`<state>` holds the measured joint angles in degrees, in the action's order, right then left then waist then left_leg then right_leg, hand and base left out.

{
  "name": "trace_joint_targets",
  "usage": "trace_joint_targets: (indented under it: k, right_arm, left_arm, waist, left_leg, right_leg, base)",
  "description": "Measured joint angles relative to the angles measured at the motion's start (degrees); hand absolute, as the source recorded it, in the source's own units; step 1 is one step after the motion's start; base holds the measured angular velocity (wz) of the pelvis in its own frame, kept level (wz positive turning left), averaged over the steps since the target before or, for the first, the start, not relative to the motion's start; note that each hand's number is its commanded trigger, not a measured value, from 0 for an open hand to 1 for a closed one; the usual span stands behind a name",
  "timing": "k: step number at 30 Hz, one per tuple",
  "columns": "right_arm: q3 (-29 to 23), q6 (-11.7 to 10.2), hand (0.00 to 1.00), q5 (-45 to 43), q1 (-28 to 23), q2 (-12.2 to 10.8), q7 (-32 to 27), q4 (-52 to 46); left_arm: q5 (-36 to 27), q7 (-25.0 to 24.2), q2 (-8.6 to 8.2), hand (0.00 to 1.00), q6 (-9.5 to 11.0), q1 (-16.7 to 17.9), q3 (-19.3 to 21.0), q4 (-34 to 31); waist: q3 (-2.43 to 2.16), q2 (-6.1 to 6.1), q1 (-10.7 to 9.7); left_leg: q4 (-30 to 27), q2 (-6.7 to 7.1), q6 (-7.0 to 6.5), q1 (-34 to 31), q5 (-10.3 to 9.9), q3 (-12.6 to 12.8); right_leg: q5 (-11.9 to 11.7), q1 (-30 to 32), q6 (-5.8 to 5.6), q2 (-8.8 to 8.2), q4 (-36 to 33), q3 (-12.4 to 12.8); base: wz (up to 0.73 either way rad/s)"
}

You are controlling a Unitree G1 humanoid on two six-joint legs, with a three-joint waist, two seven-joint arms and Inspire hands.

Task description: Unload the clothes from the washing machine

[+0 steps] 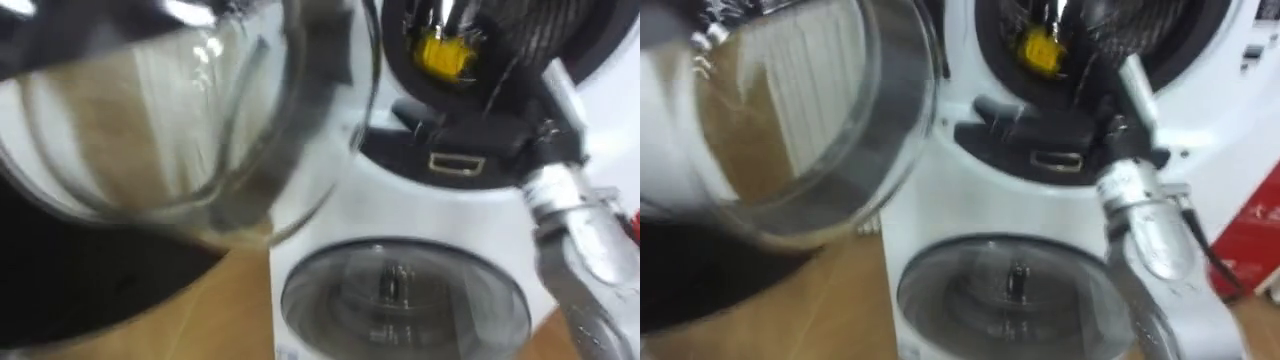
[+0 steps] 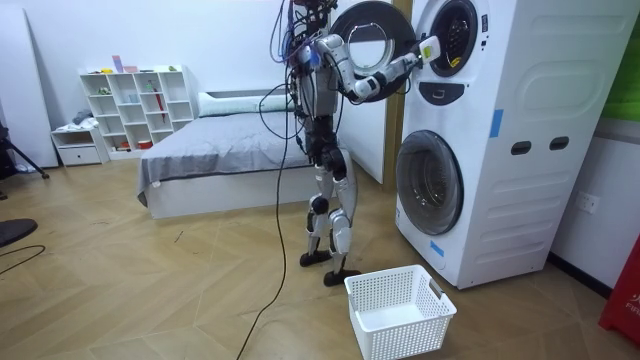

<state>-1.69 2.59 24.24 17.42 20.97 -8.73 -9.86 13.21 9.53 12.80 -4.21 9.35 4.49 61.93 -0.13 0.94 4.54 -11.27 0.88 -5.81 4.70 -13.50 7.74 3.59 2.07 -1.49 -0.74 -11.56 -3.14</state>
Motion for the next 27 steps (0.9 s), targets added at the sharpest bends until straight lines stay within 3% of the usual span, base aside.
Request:
trace_joint_targets:
  k: [4, 7, 10, 15, 24, 27]
  right_arm:
    - [-0.95, 0.0, 0.0, 0.4, 0.0, 0.07, -1.63, -0.15]
    - [-1.81, 0.01, 0.0, 1.3, 0.0, 0.26, -3.76, -1.14]
    - [-2.21, 0.01, 0.0, 1.26, 1.32, 2.15, -5.15, -2.17]
    - [-3.52, -0.01, 0.0, 2.27, 3.94, 5.09, -5.74, -2.18]
    - [-4.15, -0.21, 0.0, 3.04, 3.84, 5.64, -4.1, -1.29]
    - [-4.14, -1.25, 0.0, 3.01, 4.0, 5.68, -3.08, 0.73]
  left_arm:
    - [-0.01, 0.01, -0.07, 0.0, -0.65, 1.11, 0.09, 0.02]
    - [-0.05, 0.45, -0.07, 0.0, -0.74, 0.89, 0.16, 0.0]
    - [-0.19, 1.23, -0.41, 0.0, -0.76, 0.67, 0.21, 0.0]
    - [-0.15, 1.53, -0.54, 0.0, -0.83, 1.61, -0.12, -2.0]
    - [-0.01, 1.53, -0.27, 0.0, -2.06, 3.49, -0.22, -4.48]
    - [0.08, 1.53, -0.1, 0.0, -2.66, 3.8, -0.23, -4.47]
  waist:
    - [-0.06, 0.76, -0.69]
    - [-0.02, 2.02, -1.3]
    - [0.0, 2.99, -2.79]
    - [0.09, 2.92, -4.46]
    - [0.15, 2.88, -4.09]
    - [0.23, 3.12, -4.08]
  left_leg:
    - [0.88, -0.54, 0.65, 1.02, 0.12, 0.3]
    - [0.89, -0.94, 1.02, 1.03, -0.09, 0.4]
    - [0.82, -1.19, 1.25, 1.27, -0.22, -0.1]
    - [1.47, -1.36, 1.38, 2.03, -0.3, -0.51]
    - [1.62, -1.46, 1.48, 2.27, -0.36, -0.41]
    - [1.75, -1.46, 1.57, 2.26, -0.42, -0.89]
  right_leg:
    - [0.25, -0.19, 0.4, 1.24, 0.0, 1.34]
    - [0.44, -0.16, 0.69, 1.68, 0.03, 1.35]
    - [0.49, -1.21, 0.79, 1.85, 1.2, 1.14]
    - [0.49, -2.16, 0.85, 1.87, 1.93, -0.09]
    - [0.67, -2.38, 1.11, 1.99, 1.96, -0.3]
    - [0.69, -2.67, 1.15, 1.82, 1.94, -1.67]
  base:
    - [-0.1]
    - [-0.03]
    - [0.07]
    - [0.06]
    - [0.0]
    - [0.07]
